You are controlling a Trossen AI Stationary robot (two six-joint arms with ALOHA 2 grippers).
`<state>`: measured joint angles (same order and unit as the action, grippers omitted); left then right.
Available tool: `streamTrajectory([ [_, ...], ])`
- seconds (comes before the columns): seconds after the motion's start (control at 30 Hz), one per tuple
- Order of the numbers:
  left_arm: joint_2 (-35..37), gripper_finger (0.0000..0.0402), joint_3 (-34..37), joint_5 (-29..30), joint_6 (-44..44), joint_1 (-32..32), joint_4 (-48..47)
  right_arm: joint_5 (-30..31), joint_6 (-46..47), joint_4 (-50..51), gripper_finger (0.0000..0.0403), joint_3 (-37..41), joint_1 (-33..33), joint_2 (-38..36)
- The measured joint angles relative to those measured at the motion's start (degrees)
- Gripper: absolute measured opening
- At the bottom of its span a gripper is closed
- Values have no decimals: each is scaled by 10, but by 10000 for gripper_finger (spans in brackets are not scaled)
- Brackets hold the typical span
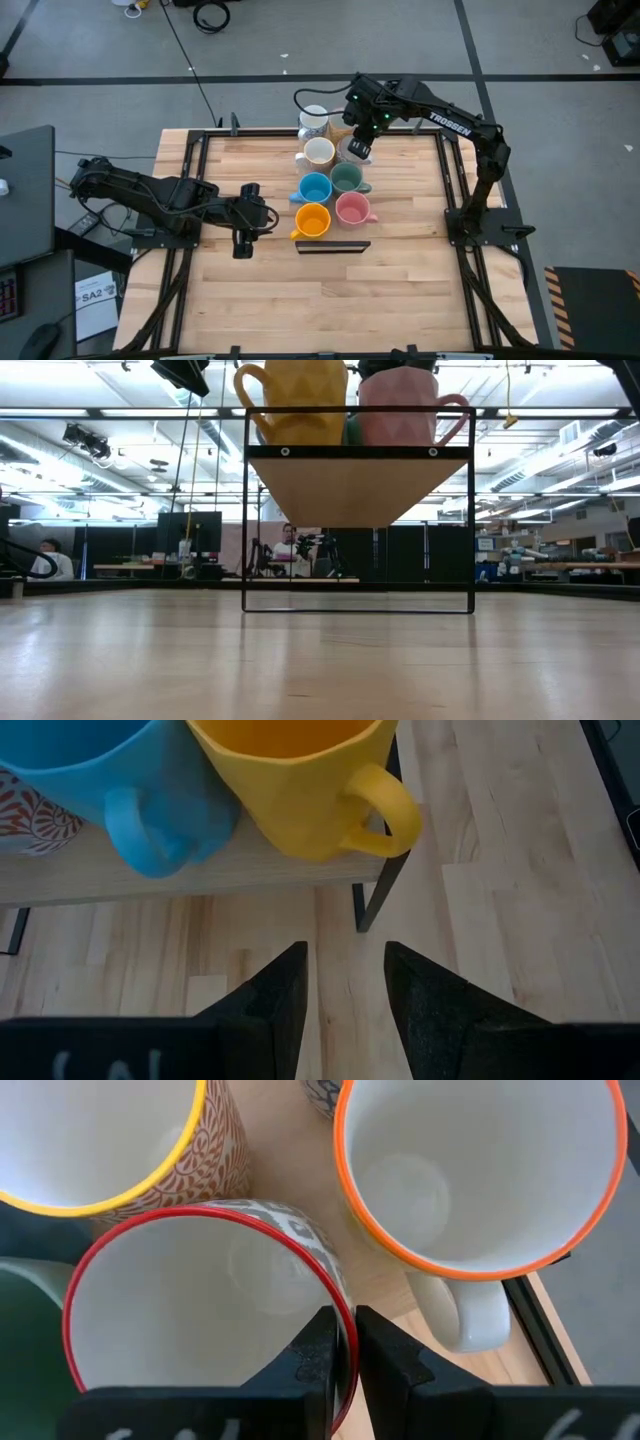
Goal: Place coffee mugs
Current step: Put the red patterned mug on the shelf
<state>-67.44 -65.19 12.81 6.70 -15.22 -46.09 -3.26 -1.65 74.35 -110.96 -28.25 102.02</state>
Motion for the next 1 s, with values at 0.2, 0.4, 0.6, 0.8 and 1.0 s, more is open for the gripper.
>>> streamTrajectory([
  [0.2,0,141,0,0,0,0,0,-5,0,-13,47,0,0,0],
  [0.4,0,141,0,0,0,0,0,-26,0,-27,59,0,0,0],
  [0.6,0,141,0,0,0,0,0,-30,0,-26,85,0,0,0],
  [0.8,0,141,0,0,0,0,0,-30,0,-27,102,0,0,0],
  [1.0,0,141,0,0,1,0,0,-25,0,-26,102,-7,-1,0],
])
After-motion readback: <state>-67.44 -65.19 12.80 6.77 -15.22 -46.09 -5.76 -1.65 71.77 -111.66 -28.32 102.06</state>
